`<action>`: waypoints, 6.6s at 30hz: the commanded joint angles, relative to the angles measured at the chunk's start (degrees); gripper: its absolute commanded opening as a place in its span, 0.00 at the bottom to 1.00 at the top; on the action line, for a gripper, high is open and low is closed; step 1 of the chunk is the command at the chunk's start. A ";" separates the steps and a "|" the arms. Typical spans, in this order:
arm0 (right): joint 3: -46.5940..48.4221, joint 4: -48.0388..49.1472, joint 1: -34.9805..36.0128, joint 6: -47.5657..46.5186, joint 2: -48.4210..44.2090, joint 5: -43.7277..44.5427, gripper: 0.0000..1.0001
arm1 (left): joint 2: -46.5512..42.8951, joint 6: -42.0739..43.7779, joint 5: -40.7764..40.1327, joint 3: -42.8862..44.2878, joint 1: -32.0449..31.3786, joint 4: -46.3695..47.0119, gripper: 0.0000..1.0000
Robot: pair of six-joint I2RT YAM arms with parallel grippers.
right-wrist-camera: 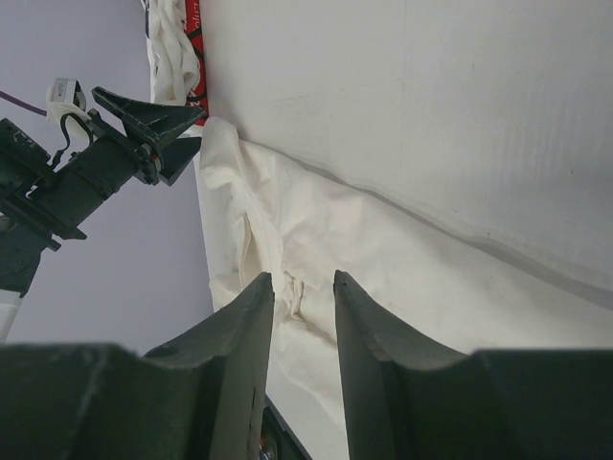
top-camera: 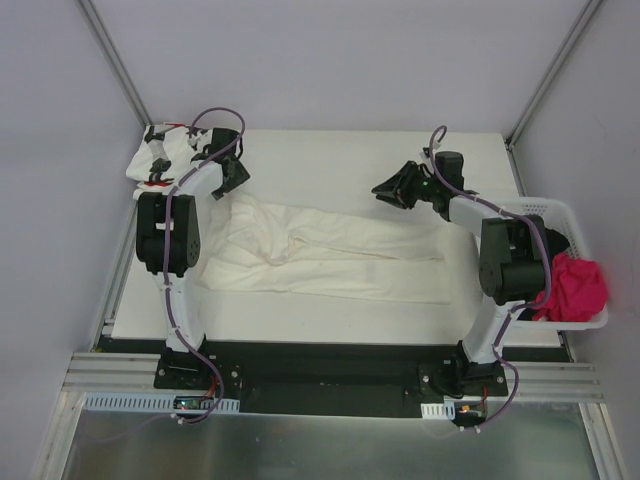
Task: Fold and stack the t-shirts
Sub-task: Fold the other side of the tshirt into a rectangle, then rotate the tshirt 90 degrees
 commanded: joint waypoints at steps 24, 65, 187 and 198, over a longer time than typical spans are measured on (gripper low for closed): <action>-2.27 3.02 -3.94 0.04 -4.67 -2.17 0.34 | -0.28 -15.34 5.13 -4.07 1.82 -0.20 0.48; -4.29 4.87 -7.46 1.00 -5.47 -2.53 0.34 | 13.43 -6.91 9.35 20.61 7.08 -0.72 0.00; 16.79 -7.79 -4.93 -5.42 10.43 6.09 0.09 | -11.52 7.24 11.81 0.41 3.15 8.15 0.72; 26.03 -6.65 0.19 -1.81 24.06 3.71 0.09 | -23.48 0.14 9.26 -18.04 -3.62 12.10 0.71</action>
